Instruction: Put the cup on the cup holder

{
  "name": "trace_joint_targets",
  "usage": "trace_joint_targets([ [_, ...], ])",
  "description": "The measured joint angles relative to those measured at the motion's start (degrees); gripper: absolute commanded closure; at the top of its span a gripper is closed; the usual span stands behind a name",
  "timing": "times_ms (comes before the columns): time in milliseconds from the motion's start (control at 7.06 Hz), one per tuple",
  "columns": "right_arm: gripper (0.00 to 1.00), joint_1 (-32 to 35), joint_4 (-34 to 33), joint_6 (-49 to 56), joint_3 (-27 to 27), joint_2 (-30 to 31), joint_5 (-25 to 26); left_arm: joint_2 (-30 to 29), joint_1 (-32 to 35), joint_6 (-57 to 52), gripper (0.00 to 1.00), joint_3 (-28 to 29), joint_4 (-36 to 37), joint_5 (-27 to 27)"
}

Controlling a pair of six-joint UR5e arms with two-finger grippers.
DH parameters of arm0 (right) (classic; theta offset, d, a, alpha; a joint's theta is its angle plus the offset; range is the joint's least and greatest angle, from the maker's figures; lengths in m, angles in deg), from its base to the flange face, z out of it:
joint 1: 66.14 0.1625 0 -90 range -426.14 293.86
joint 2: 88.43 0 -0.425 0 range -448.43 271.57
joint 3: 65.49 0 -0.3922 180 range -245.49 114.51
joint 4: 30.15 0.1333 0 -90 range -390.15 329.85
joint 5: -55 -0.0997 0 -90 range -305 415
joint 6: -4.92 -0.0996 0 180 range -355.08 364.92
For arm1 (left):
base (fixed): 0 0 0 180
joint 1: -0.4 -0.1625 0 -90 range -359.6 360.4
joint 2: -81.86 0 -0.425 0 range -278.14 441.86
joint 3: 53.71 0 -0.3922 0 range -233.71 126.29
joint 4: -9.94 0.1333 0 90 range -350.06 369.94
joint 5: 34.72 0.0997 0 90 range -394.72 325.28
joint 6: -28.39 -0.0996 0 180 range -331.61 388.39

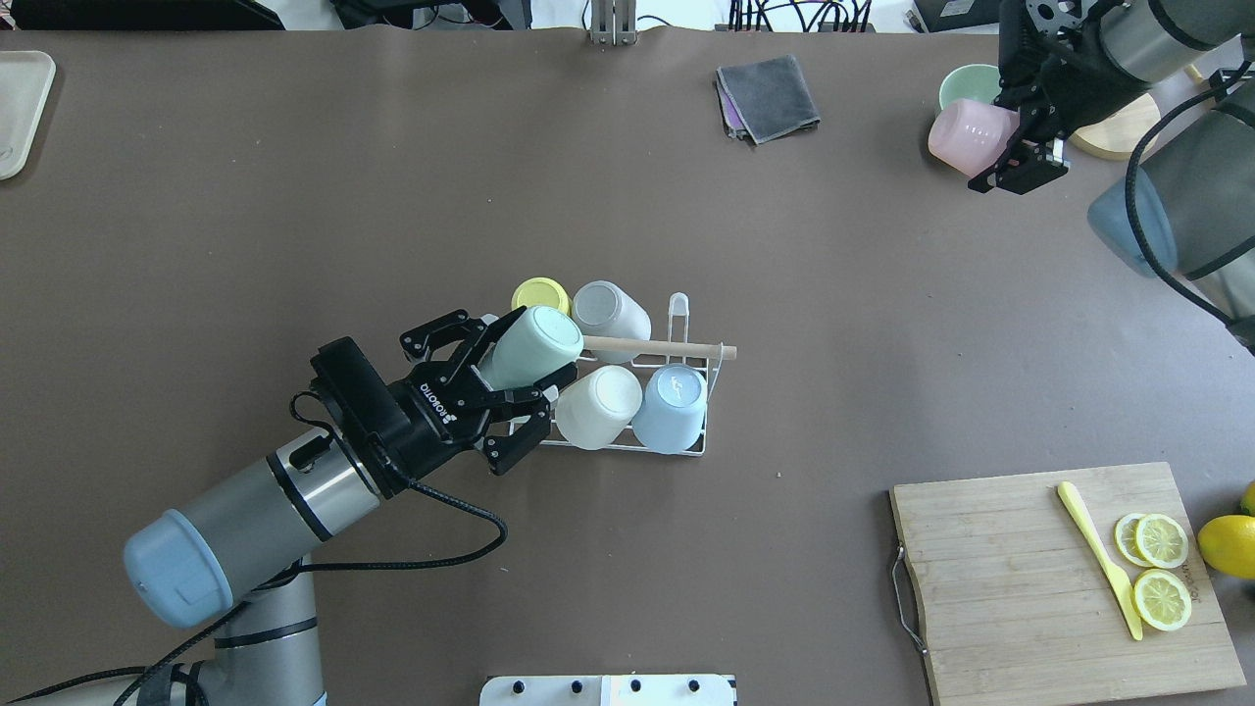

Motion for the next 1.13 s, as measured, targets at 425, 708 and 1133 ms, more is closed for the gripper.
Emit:
trace_joint_targets([
  [425, 1.0, -0.2, 12.8, -16.5, 1.8, -2.6, -1.6, -0.2, 0.3, 0.0, 1.0, 1.2, -0.4, 0.0],
  [708, 1.0, -0.2, 31.5, -31.3, 2.7, -1.7, 0.5, -0.2, 0.3, 0.0, 1.0, 2.1, -0.5, 0.0],
  [1133, 1.0, -1.8, 57.7, -45.5, 6.9, -0.2, 7.8, -0.5, 0.3, 0.0, 1.0, 2.6, -0.5, 0.0],
])
